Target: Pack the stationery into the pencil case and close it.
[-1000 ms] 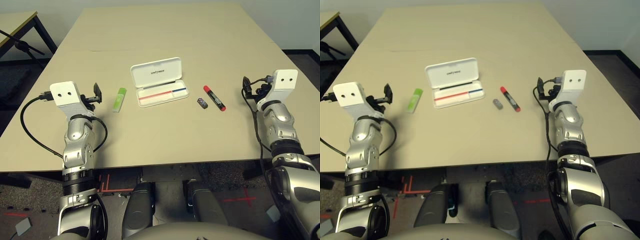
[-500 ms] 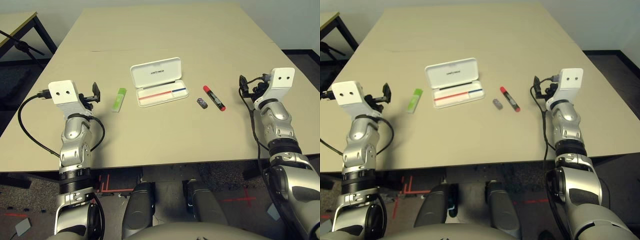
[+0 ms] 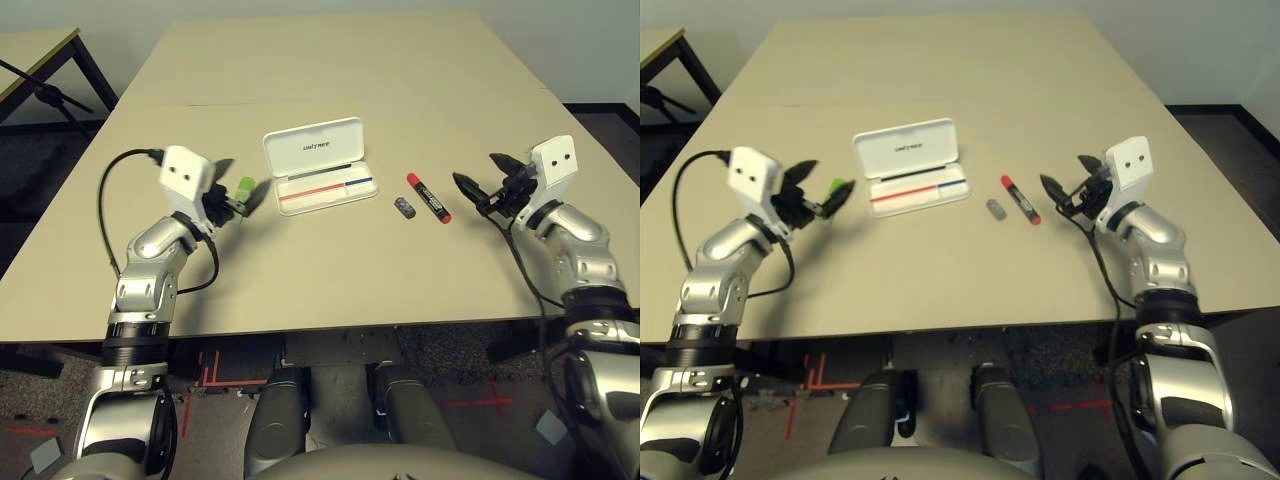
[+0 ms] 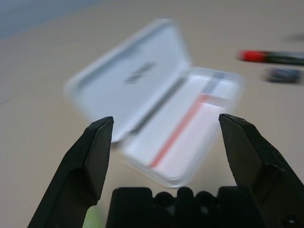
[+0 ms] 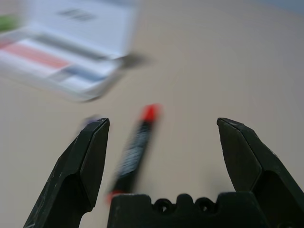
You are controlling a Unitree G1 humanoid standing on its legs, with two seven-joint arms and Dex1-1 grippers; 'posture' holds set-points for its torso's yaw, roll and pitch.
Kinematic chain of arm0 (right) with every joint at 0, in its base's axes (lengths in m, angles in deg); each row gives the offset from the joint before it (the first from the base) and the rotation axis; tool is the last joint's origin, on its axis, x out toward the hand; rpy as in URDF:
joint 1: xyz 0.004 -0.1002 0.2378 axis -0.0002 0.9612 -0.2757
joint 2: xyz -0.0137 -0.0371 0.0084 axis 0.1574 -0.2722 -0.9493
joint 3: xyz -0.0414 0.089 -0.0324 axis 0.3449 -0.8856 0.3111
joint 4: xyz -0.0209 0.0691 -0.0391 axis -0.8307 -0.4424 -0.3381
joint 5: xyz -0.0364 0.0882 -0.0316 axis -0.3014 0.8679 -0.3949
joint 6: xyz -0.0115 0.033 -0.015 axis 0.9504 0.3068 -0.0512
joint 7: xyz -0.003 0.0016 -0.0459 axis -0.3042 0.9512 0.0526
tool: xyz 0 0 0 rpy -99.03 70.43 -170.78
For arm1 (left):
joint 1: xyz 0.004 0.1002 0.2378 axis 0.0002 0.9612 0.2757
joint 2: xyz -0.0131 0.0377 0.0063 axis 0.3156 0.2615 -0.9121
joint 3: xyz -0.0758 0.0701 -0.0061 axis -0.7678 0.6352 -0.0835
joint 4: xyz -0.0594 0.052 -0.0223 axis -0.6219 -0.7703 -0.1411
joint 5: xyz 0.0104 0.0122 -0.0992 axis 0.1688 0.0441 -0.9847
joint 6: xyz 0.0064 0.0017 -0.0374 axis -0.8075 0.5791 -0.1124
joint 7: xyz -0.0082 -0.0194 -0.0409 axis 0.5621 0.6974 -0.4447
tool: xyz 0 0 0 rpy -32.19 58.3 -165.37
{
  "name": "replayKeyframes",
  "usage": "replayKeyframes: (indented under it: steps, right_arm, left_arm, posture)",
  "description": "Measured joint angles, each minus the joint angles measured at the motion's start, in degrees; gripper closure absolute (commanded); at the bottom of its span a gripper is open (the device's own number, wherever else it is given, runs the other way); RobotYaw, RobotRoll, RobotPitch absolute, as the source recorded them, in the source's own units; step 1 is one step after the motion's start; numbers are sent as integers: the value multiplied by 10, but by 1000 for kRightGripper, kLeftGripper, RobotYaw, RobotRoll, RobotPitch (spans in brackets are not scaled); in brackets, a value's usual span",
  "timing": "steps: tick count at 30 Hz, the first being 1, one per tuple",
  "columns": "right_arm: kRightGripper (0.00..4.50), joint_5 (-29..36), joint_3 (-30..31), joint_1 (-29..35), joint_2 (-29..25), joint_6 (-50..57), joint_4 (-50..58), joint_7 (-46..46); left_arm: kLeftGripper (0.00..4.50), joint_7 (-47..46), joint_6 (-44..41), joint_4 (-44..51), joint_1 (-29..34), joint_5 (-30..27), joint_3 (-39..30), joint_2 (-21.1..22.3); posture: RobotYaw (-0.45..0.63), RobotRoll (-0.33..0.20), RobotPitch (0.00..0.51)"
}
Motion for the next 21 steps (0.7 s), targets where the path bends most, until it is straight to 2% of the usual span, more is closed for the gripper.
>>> replayKeyframes:
  steps: [4,8,13,21]
  right_arm:
    - [0,3,45,11,-34,5,26,-123]
    - [0,3,74,8,-56,8,46,-198]
    - [0,2,82,-9,-66,11,52,-230]
    - [0,0,82,-13,-67,9,52,-233]
  left_arm:
    - [29,78,0,-34,-24,17,60,14]
    - [29,124,6,-92,-63,48,104,20]
    - [29,135,32,-180,-126,99,134,14]
    - [29,134,51,-271,-175,137,146,-12]
  posture:
    - [-13,0,103]
    - [-22,0,104]
    - [-36,0,103]
    - [-45,0,104]
